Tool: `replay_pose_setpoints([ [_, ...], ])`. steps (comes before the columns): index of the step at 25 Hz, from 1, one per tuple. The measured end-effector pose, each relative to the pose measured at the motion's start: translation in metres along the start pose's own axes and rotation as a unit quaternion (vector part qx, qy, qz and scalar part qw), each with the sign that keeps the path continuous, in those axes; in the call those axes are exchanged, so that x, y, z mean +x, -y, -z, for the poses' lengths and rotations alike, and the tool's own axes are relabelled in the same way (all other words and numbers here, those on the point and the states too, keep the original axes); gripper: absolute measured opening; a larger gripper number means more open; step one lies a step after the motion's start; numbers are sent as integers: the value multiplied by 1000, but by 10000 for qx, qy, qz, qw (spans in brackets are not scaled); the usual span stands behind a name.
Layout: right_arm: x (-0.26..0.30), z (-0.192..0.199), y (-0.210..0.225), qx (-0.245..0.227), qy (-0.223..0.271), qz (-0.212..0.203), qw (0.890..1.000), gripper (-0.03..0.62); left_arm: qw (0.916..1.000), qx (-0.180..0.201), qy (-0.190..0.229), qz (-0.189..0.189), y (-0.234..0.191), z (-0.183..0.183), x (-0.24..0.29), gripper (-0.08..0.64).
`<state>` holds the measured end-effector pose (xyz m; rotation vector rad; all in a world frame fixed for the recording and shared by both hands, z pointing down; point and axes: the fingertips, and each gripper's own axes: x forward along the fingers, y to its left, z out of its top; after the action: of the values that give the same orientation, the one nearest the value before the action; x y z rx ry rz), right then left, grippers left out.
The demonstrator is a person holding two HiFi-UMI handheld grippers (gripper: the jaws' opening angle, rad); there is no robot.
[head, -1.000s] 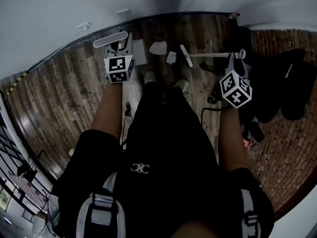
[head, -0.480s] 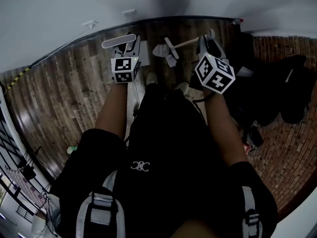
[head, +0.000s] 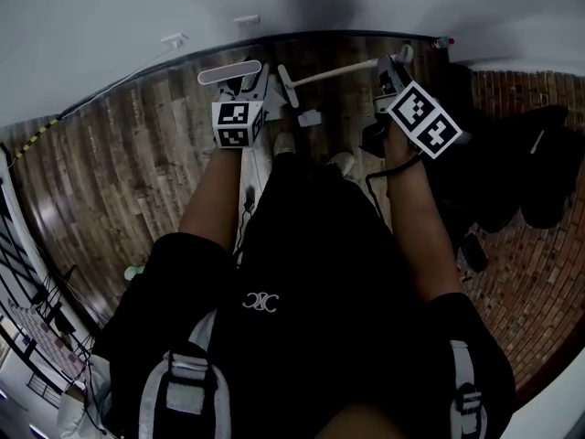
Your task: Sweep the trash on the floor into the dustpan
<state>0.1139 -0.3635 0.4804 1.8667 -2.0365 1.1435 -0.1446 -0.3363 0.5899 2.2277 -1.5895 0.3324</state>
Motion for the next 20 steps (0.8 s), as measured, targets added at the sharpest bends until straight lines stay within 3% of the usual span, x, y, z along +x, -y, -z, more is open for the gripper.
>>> replay_pose_setpoints([
  [9,-38,-16,25,-17,308,-47,9995,107,9992,-61,-161,370,5,-1,4,138],
  [14,-62,-22,30,-615,456,-68,9970,107,9980,-51,-323,544,12,0,-1,140],
  [20,-83,-18,53,-1289,537,287,9898,107,9959,80,-460,777,27,3,-12,140],
])
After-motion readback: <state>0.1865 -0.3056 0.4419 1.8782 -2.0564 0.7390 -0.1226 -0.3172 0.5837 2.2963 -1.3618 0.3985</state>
